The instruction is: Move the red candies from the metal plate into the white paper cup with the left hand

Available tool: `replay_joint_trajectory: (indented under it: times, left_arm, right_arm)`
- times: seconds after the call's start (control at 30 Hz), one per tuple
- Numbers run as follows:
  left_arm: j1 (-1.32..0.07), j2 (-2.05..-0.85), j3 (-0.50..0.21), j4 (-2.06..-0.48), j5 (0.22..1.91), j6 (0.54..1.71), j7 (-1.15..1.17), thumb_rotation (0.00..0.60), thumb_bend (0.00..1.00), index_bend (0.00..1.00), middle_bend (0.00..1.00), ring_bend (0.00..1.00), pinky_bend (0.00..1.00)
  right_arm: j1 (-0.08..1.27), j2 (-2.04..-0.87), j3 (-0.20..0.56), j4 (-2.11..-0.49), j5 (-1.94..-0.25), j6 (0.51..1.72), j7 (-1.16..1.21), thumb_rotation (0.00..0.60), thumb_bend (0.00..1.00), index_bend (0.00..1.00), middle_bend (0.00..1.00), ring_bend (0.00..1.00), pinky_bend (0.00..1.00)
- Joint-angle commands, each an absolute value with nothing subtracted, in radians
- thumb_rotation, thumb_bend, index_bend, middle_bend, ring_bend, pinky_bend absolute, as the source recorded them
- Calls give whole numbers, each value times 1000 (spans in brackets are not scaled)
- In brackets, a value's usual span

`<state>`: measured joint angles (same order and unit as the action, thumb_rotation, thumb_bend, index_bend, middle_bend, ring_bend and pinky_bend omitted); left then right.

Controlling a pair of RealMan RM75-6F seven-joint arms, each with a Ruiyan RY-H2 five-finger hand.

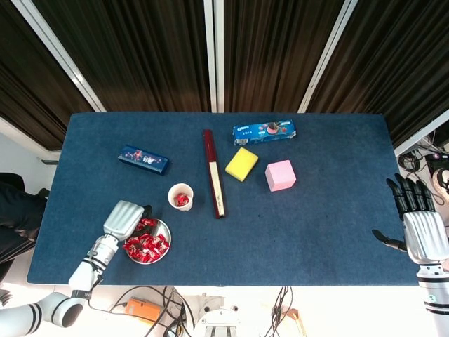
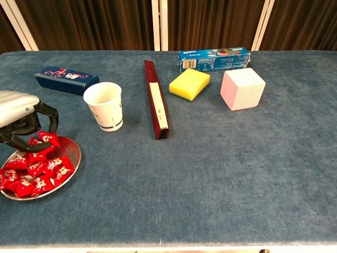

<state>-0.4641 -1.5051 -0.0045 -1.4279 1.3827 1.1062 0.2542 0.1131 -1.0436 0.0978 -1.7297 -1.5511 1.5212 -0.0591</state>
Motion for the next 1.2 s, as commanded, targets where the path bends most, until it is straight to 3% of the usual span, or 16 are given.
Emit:
replay_joint_trajectory:
  times: [0.03,0.23,0.43,0.77,1.07,1.2]
  left_arm:
    - [-445,-1476,-3,-1466,1396,1141,241,600,405,592,966,864,748]
    - [-424,-1421,-9,-1546,1434,1198,181,600,403,593,966,864,748]
    - [-472,-1395,-80,-1604,1468,1208,137,600,399,593,966,864,748]
    - [-656,-1445,-231,-1593,1328,1013,187,600,395,588,966,865,748]
    - [-706,-1451,-228,-1572,1188,922,256,585,343,514,966,864,748]
    - [-702,-1439,-214,-1593,1157,926,276,571,253,428,966,864,748]
  right_arm:
    - [113,-1044,98,-1729,-1552,1522,-58,600,165,0,59,0,3]
    - [115,-1047,97,-1722,-1555,1521,-49,600,165,0,61,0,3]
    - [114,-1050,95,-1711,-1560,1524,-35,600,164,0,61,0,3]
    - [104,-1047,94,-1683,-1550,1532,0,600,164,0,61,0,4]
    - [106,-1054,97,-1660,-1535,1520,17,600,164,0,63,0,4]
    - [111,-1056,99,-1660,-1536,1515,15,600,165,0,63,0,4]
